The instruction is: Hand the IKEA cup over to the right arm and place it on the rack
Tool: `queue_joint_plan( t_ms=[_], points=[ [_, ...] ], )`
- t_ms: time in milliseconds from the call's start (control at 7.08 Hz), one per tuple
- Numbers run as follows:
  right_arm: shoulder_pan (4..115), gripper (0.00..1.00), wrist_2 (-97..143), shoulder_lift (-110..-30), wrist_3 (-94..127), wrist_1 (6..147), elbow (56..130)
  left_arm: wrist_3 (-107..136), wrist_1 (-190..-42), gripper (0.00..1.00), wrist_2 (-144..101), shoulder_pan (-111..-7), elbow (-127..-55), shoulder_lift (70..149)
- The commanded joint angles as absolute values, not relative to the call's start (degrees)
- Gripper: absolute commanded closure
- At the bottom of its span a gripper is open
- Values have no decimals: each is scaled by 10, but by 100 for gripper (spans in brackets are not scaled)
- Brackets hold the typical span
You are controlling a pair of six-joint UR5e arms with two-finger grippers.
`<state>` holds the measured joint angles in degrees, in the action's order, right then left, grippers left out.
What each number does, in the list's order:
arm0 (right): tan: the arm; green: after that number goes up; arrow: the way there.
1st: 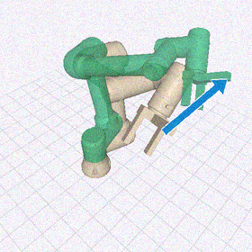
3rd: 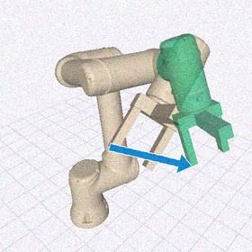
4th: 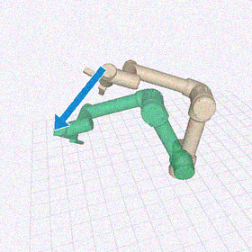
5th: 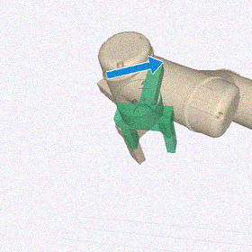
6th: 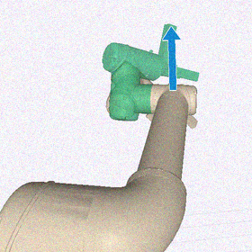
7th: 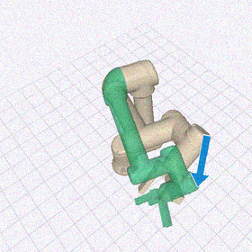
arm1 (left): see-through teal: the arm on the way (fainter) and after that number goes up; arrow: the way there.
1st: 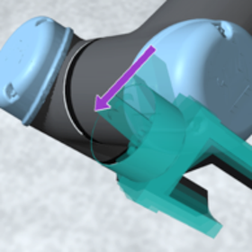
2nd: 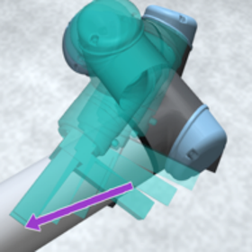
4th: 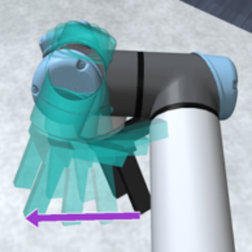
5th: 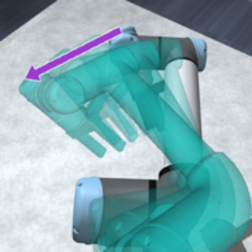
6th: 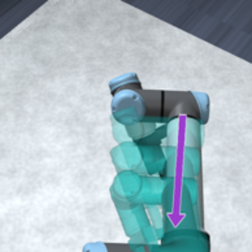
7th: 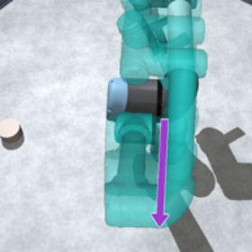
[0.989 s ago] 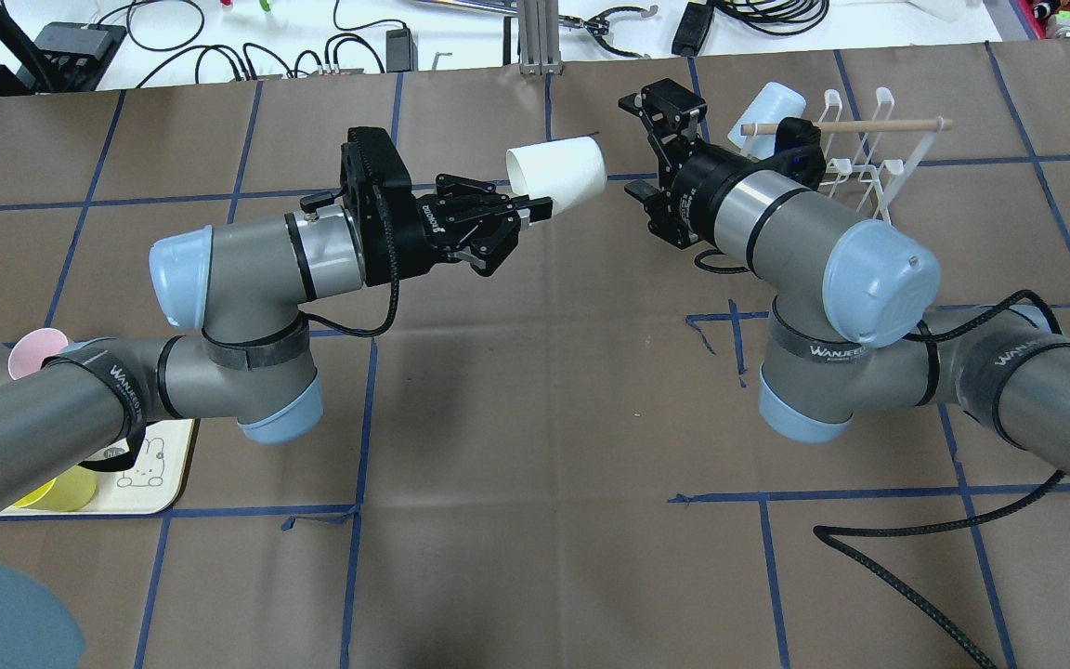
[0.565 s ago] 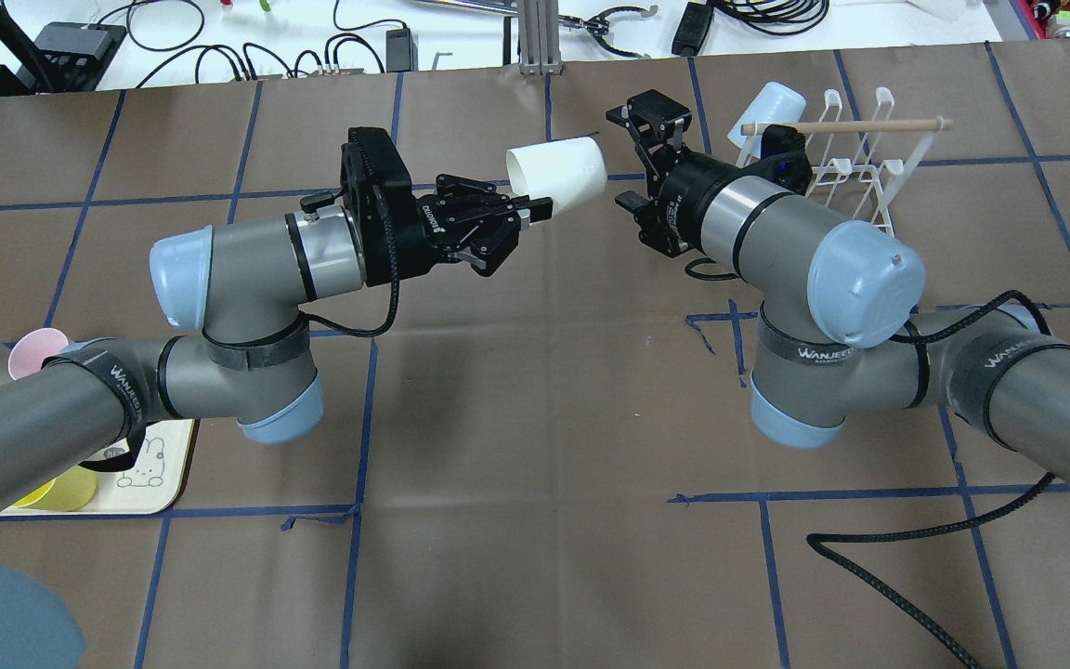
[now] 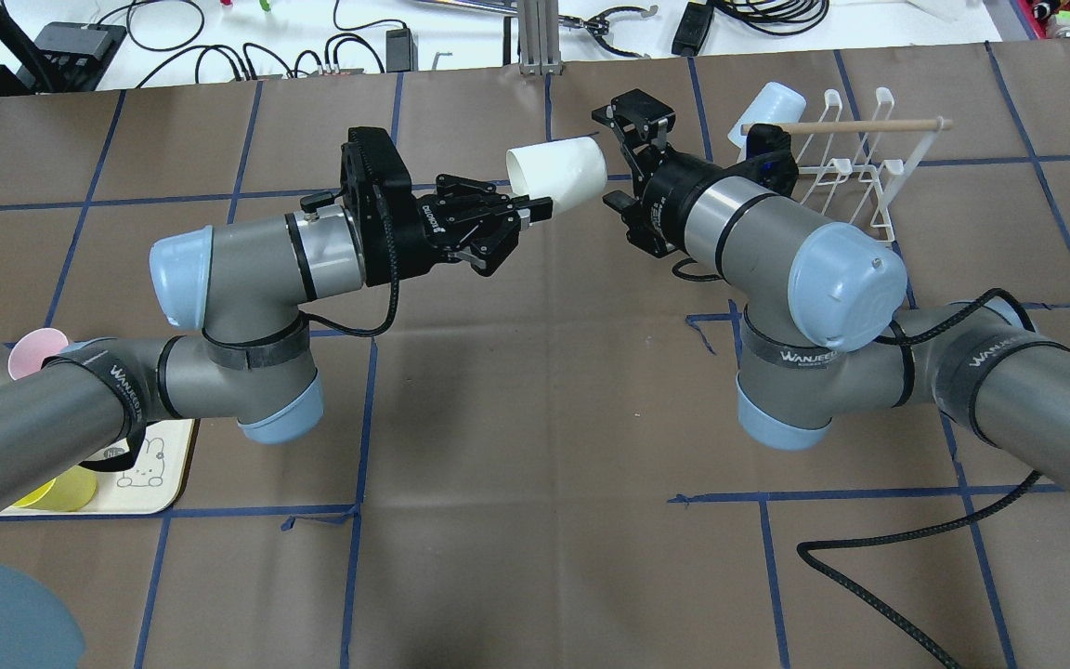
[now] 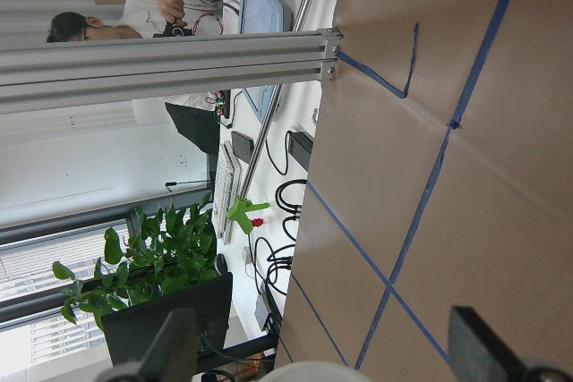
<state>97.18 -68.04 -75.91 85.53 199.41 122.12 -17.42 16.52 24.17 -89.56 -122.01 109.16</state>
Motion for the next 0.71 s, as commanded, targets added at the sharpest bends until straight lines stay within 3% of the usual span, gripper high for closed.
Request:
queue_joint_plan(
  t_ms=[0,565],
  points=[
    [992,0,-685,-758,857,1996,1216,-173,165,100,242,-896,-1221,1091],
    [1007,0,-693,-756,857,1996,1216,-170,165,100,243,-896,-1221,1091]
  ],
)
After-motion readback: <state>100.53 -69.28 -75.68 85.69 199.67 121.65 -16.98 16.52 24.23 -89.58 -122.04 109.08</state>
